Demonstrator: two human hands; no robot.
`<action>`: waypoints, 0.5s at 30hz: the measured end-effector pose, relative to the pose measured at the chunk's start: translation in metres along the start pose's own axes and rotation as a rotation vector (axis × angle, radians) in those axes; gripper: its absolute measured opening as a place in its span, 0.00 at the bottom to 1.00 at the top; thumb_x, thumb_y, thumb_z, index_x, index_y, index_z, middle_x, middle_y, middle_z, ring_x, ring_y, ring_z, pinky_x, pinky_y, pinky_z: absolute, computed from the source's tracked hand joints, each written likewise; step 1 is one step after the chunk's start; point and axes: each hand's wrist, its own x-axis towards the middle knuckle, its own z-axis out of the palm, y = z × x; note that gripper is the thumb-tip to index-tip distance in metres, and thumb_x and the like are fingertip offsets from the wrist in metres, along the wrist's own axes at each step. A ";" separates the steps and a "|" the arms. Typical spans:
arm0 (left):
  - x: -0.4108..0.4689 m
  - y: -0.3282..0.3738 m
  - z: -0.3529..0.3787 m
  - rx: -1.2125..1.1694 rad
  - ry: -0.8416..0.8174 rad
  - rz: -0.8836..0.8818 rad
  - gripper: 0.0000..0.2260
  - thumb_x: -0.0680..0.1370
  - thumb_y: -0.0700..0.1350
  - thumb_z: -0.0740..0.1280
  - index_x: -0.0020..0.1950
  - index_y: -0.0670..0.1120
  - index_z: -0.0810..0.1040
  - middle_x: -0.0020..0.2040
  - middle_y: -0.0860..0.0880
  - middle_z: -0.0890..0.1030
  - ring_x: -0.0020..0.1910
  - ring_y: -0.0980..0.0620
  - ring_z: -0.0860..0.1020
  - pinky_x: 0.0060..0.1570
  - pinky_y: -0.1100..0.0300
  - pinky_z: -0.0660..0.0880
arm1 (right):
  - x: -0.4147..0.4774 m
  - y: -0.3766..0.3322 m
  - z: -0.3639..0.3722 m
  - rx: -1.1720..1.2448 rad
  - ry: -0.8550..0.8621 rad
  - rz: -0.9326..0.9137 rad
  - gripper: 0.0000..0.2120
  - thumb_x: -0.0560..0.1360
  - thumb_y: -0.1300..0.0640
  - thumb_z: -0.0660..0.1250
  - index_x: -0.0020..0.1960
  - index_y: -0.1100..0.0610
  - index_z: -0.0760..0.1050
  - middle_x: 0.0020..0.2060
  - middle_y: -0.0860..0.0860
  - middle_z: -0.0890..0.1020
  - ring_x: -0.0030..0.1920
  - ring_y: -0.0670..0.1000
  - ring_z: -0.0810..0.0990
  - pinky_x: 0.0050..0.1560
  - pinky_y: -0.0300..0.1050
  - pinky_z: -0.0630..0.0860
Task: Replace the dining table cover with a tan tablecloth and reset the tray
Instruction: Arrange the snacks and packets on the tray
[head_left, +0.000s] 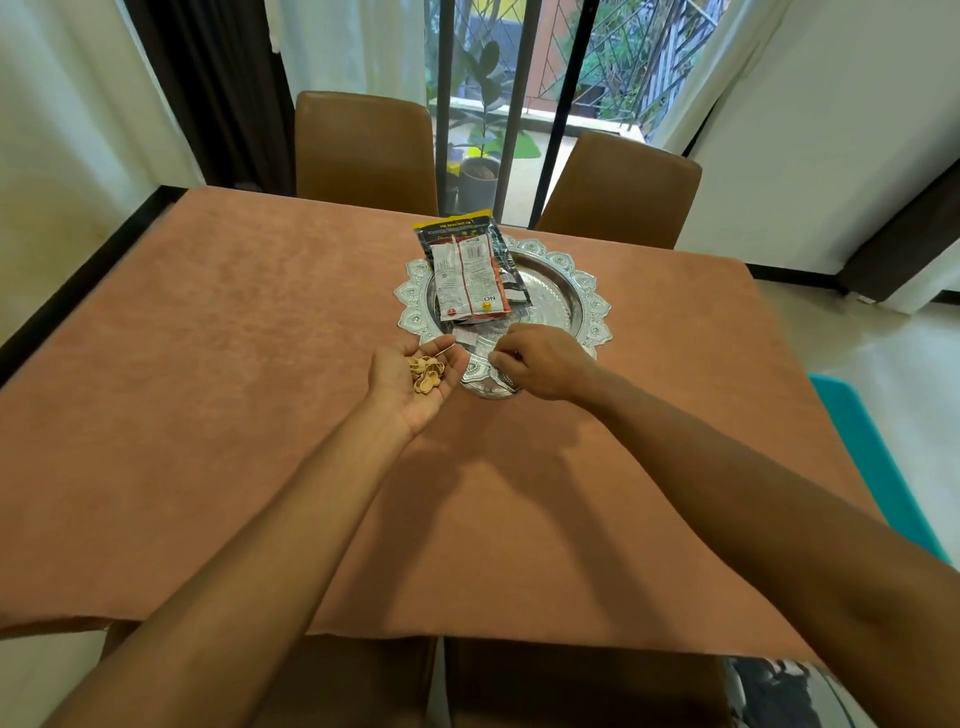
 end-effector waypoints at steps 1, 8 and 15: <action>-0.001 -0.001 0.001 0.002 0.000 0.000 0.19 0.83 0.42 0.54 0.46 0.31 0.79 0.32 0.39 0.81 0.38 0.45 0.80 0.32 0.56 0.82 | -0.001 0.002 0.001 0.015 0.021 0.012 0.16 0.82 0.51 0.60 0.41 0.59 0.78 0.39 0.53 0.78 0.39 0.53 0.75 0.38 0.49 0.70; -0.003 -0.003 0.005 0.003 0.025 -0.016 0.20 0.84 0.43 0.53 0.45 0.32 0.78 0.37 0.39 0.79 0.39 0.45 0.79 0.31 0.56 0.82 | 0.013 0.004 0.015 0.138 0.034 0.149 0.20 0.83 0.50 0.60 0.34 0.56 0.69 0.28 0.49 0.71 0.31 0.52 0.69 0.35 0.46 0.61; -0.003 -0.001 0.005 0.024 0.045 -0.020 0.20 0.84 0.43 0.53 0.45 0.32 0.78 0.40 0.39 0.78 0.39 0.46 0.79 0.30 0.57 0.82 | 0.034 0.010 0.013 0.149 -0.040 0.174 0.28 0.83 0.44 0.61 0.27 0.53 0.63 0.21 0.48 0.66 0.22 0.47 0.63 0.29 0.44 0.59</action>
